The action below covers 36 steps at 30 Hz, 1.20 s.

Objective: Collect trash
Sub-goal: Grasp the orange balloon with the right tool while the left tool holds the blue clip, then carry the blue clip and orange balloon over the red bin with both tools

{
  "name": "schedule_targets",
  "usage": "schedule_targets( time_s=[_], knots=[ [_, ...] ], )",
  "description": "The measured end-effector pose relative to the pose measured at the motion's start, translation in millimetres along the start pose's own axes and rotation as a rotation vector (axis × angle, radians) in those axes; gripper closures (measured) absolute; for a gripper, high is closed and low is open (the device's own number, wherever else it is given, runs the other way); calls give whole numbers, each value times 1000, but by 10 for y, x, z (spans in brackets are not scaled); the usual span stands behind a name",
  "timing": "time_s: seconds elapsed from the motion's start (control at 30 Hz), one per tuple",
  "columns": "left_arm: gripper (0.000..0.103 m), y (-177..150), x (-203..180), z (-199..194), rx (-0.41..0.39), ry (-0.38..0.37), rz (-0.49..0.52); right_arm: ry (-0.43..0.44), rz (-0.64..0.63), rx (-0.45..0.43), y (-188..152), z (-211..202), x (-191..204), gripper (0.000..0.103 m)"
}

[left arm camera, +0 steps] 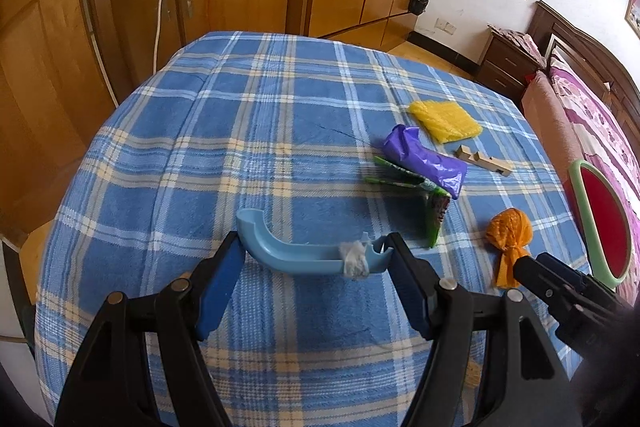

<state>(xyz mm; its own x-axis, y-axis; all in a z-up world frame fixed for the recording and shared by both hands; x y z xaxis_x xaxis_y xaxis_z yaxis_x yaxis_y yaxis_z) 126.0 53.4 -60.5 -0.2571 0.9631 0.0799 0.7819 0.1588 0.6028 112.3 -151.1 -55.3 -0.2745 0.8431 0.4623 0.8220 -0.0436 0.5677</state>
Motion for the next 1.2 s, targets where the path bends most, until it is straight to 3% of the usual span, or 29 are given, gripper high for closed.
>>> schedule_targets(
  time_s=[0.07,0.23,0.4,0.47,1.2],
  knots=[
    [31,-4,-3,16,4,3,-1,3,-3,2,-10,35,-2,44],
    [31,-12,-9,30,9,2,-3,-25,-43,10,-50,91,11,63],
    [31,-20,-29,8,6,-6,-1,-36,-45,7,-57,87,-49,88],
    [31,-18,-39,-13,3,-11,0,-32,-25,-2,-64,65,-85,93],
    [31,89,-454,-512,-81,-86,65,-30,33,-176,-81,-686,-276,97]
  ],
)
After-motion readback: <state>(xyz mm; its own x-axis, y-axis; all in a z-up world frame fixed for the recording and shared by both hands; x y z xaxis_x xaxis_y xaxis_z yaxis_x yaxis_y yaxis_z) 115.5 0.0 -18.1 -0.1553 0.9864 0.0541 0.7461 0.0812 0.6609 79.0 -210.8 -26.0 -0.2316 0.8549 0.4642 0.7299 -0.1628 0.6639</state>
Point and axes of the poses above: each gripper's, at about its wrist camera, not at the fingertips, and z roughly the way its jaws point, x to its left, y to its top, the point moved 4 cm from there along z, roughly the way its jaws point, and after that the axes turned 15 degrees about y, right-handed, at the moved point
